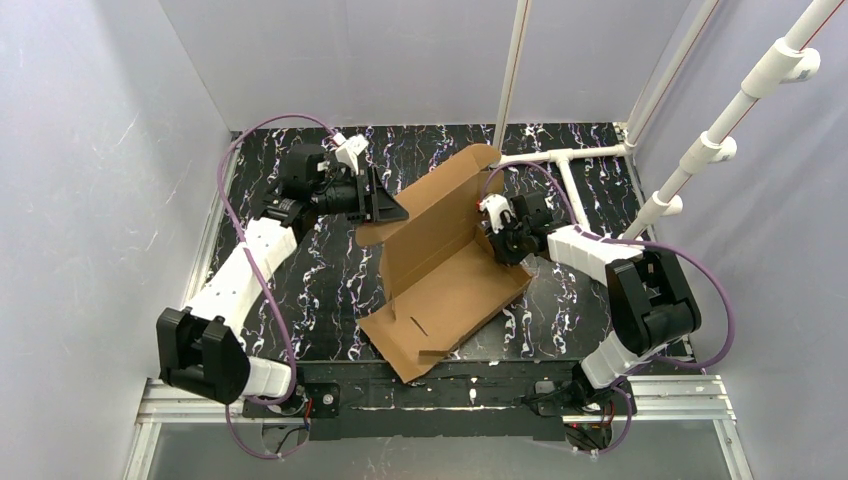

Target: Fold the paper box

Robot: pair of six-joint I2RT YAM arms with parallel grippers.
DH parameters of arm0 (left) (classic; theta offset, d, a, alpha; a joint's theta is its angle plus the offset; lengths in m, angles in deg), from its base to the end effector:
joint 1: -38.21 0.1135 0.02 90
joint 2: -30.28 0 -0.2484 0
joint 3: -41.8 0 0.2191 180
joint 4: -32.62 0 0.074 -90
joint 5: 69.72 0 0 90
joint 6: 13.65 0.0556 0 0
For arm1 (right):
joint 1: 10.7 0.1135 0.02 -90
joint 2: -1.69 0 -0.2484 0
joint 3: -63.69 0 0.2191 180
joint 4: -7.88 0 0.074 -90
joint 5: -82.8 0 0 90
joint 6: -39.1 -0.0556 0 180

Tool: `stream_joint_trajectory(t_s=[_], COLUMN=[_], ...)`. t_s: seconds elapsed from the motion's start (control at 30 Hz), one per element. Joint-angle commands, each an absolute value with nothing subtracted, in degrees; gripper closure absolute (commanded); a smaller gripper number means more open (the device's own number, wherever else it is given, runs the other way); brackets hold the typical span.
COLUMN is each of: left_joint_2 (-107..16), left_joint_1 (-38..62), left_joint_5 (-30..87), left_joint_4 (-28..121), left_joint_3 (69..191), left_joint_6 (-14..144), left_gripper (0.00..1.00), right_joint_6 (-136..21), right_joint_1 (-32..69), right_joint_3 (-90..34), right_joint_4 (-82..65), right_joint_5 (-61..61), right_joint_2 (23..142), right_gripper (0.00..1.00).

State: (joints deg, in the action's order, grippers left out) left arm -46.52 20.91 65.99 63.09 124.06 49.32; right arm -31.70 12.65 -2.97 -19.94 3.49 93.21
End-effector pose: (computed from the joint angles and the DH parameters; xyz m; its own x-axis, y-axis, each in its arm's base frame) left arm 0.2590 -0.1223 0.3285 -0.7354 -0.1033 -0.6697 0.5532 0.4792 -0.6814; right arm 0.2744 0.1297 0.1674 -0.5275 -0.5797 -0.6211 -0.7054 0.7062 -0.0601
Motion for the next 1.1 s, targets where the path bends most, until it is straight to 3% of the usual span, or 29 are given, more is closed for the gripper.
stream_joint_trajectory(t_s=[0.0, 0.1, 0.2, 0.3, 0.47, 0.57, 0.7, 0.73, 0.9, 1.07], left_joint_2=[-46.25, -42.11, -34.57, -27.32, -14.95, -7.54, -8.43, -11.22, -25.96, -39.05], left_joint_1=[21.46, 22.30, 23.85, 26.90, 27.64, 27.58, 27.60, 27.54, 23.74, 18.46], left_joint_5=[59.28, 48.37, 34.77, 33.50, 35.52, 38.72, 45.80, 46.26, 43.10, 34.32], left_joint_4=[65.19, 68.49, 71.27, 76.70, 82.60, 81.04, 68.74, 66.45, 56.20, 55.03], left_joint_3=[129.58, 132.35, 132.25, 128.55, 112.53, 101.88, 89.55, 88.69, 91.64, 98.29], left_joint_6=[52.87, 57.46, 60.69, 60.82, 54.71, 47.55, 36.80, 35.96, 36.62, 39.02], left_gripper=[0.35, 0.05, 0.02, 0.02, 0.28, 0.38, 0.75, 0.79, 0.85, 0.89], right_joint_6=[-36.66, -41.91, -45.36, -46.92, -50.27, -51.67, -52.28, -52.25, -52.07, -51.98], right_joint_1=[12.53, 12.33, 12.17, 11.44, 9.58, 9.51, 9.51, 9.51, 9.51, 9.42], right_joint_3=[-2.41, -2.32, -2.56, -1.79, -0.37, -0.22, -0.19, -0.15, 0.58, 0.64], right_joint_4=[-14.56, -11.67, -9.96, -8.60, -6.71, -6.21, -5.83, -5.91, -5.48, -5.41], right_joint_5=[3.37, -0.97, -3.05, -3.12, -4.27, -3.39, -2.22, -2.16, -2.31, -1.80], right_joint_2=[90.00, 90.98, 91.84, 90.89, 89.46, 90.17, 91.35, 91.37, 90.30, 90.63], right_gripper=[0.74, 0.78, 0.90, 0.99, 0.99, 0.99, 0.99, 0.99, 0.99, 0.99])
